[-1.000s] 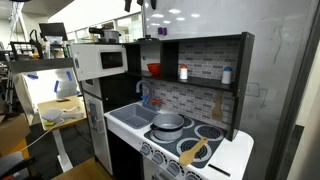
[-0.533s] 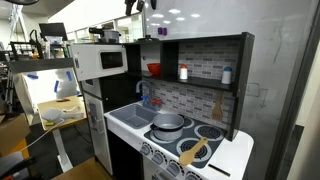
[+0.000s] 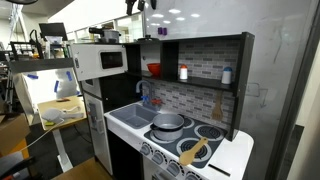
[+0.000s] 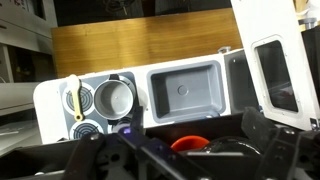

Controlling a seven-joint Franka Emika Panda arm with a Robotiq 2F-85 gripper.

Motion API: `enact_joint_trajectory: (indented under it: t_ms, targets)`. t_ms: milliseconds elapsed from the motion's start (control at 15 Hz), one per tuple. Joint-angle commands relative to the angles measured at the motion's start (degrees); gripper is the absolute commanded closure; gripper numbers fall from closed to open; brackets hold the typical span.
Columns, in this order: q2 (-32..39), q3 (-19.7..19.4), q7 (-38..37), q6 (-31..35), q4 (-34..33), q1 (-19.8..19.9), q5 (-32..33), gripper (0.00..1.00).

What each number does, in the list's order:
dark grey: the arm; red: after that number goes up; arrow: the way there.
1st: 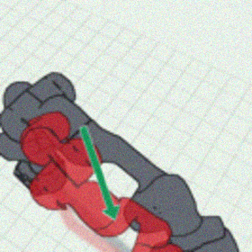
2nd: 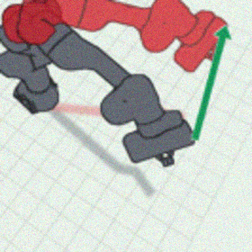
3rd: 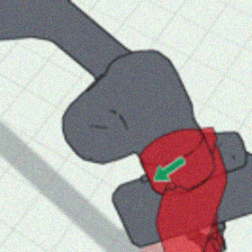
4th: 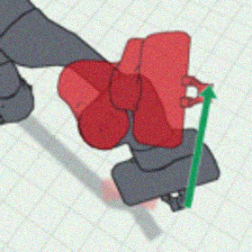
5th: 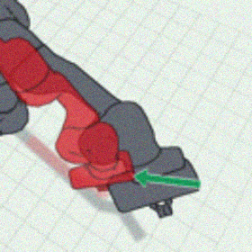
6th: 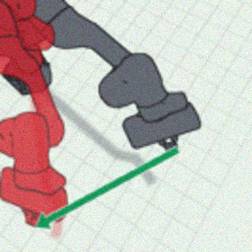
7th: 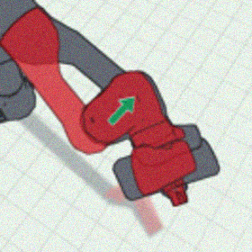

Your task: Remove the black lid from the pot on the stove and put it on top of the cabinet

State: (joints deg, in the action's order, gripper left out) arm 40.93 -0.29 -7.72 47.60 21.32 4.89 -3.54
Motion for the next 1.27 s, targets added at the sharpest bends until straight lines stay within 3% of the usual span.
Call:
enact_joint_trajectory:
  t_ms: [0, 667, 1200]
  targets:
    - [0.06, -0.05, 0.15, -0.07, -0.12, 0.04, 0.04, 0.00]
    - [6.66, -0.85, 2.91, -0.59, -1.77, 0.18, 2.05, 0.00]
    - [2.25, -0.99, 3.31, -0.88, 0.62, 1.03, 2.56, 0.00]
